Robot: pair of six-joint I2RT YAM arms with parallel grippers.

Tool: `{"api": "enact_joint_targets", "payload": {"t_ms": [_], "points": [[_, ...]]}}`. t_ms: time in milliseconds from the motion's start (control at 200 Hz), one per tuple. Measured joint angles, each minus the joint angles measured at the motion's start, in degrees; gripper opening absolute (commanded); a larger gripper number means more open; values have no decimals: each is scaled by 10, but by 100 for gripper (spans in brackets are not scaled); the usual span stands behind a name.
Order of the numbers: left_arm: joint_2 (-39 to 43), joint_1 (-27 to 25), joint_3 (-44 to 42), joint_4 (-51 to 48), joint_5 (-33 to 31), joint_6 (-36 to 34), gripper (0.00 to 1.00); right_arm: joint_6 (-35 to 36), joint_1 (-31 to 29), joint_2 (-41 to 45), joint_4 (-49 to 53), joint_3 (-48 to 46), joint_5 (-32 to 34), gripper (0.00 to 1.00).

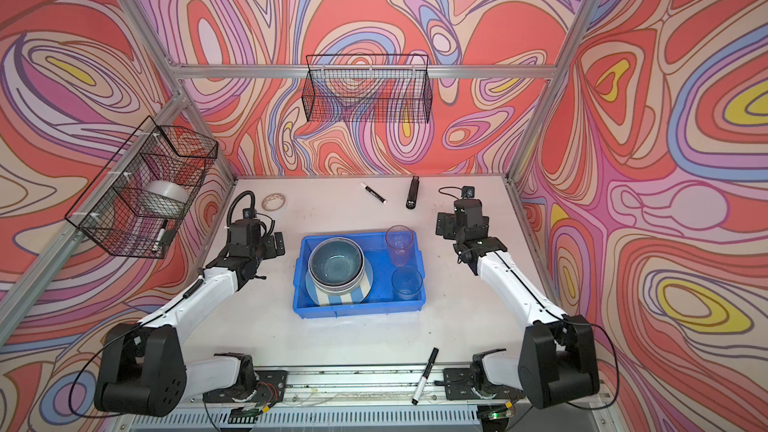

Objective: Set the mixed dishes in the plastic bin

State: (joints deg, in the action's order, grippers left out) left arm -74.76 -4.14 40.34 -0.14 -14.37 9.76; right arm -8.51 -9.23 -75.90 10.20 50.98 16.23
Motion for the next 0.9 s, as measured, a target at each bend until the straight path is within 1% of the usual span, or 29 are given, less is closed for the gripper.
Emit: {"api": "enact_joint_targets", "payload": {"t_ms": [210,341,461,541,656,771,902], "points": [[-49,3,-41,115,-5,-28,100,-1,38,-61,-143,-92,24,98],[-68,6,-79,204,-5,-43,100,-9,62,-115,-217,-117,33,98],[-85,7,-121,289,0,-57,100,-10,71,-150,-286,-132,32,98],[-104,9,-143,337,7,-64,100,-6,71,-158,-339,-152,27,98],[-112,11,-158,377,19,-68,100,5,70,-163,-386,-165,19,98],[-122,14,-184,452,34,-73,100,21,70,-163,-460,-184,13,98],[-130,15,-196,475,39,-75,100,35,70,-185,-561,-230,0,99]]}}
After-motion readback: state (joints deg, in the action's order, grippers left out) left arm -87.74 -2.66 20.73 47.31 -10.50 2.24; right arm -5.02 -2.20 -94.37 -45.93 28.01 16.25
